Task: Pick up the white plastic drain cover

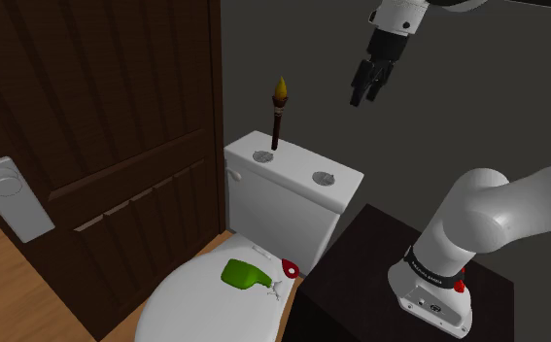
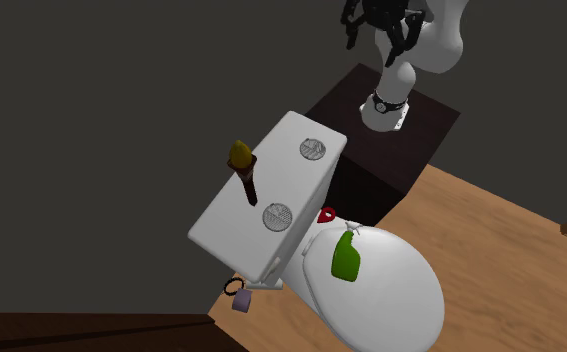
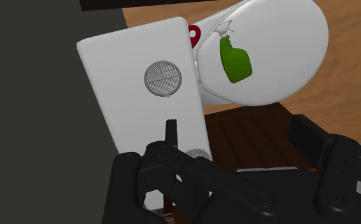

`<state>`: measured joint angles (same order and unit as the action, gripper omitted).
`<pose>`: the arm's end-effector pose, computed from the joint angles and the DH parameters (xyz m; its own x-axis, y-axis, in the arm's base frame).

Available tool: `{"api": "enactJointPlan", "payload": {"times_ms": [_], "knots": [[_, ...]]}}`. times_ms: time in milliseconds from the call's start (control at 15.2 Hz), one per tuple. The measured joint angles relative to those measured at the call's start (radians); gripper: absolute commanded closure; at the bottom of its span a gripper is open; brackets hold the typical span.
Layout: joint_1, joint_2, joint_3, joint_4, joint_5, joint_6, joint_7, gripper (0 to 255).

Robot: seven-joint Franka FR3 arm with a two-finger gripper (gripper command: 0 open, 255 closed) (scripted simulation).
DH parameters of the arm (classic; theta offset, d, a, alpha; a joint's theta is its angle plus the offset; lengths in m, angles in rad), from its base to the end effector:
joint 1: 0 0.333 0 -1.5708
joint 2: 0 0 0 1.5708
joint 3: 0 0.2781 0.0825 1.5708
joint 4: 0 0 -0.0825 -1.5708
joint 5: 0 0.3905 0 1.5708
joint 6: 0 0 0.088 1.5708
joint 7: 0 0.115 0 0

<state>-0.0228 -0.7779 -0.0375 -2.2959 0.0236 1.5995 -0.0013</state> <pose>0.3457 -0.0211 0.5844 0.9954 -0.0508 0.0811 -0.0469 -0.9977 -0.0498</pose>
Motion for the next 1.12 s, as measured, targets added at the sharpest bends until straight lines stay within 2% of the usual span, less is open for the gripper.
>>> {"api": "enactJointPlan", "payload": {"times_ms": [198, 462, 1122], "knots": [[0.003, 0.032, -0.002, -0.009, -0.001, 0.036, -0.008, 0], [0.012, 0.135, -0.007, -0.028, -0.003, 0.147, -0.031, 0], [0.033, 0.486, -0.025, 0.044, 0.002, 0.396, -0.102, 0]]}}
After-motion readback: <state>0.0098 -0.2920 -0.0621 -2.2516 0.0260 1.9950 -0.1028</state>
